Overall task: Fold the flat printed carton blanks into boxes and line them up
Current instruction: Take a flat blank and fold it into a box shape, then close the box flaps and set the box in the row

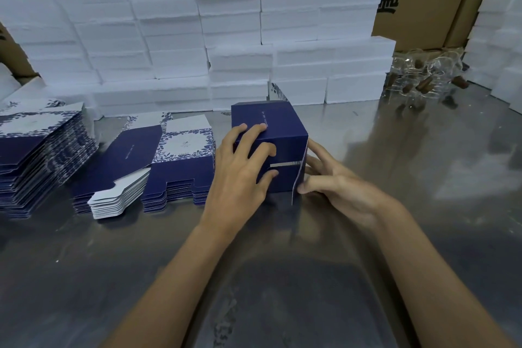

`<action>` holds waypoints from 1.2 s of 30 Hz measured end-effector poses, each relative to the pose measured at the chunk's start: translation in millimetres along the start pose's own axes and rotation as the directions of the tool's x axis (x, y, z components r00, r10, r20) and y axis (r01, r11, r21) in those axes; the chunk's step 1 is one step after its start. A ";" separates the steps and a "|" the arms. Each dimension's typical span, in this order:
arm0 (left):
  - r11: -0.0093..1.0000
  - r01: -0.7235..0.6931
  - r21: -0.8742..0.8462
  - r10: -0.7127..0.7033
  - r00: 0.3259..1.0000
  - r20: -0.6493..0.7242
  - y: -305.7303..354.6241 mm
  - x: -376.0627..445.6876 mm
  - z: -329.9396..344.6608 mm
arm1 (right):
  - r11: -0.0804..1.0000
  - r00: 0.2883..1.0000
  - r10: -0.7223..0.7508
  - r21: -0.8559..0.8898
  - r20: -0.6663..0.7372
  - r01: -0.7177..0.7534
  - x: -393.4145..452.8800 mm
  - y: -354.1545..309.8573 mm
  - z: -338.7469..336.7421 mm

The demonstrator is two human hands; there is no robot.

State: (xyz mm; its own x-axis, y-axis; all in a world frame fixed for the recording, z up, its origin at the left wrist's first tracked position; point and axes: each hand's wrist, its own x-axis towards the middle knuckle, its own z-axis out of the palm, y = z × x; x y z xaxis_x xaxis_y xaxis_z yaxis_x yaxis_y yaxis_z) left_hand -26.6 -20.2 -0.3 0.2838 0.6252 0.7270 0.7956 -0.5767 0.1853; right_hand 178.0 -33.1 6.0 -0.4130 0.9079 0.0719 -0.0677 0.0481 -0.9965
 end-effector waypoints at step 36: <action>0.156 0.597 -0.787 -0.555 0.712 0.430 10.3 5.2 -8.7 | 0.999 0.851 -0.044 -0.024 -0.524 0.038 11.5 1.4 14.9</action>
State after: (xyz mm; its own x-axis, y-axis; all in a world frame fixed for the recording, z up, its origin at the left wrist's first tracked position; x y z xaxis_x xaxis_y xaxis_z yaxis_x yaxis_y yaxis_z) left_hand -21.6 -27.4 11.1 -0.0095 0.9914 0.1307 -0.1282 -0.1308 0.9831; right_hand 159.7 -28.8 6.1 0.1277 0.9883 0.0836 -0.0616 0.0921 -0.9938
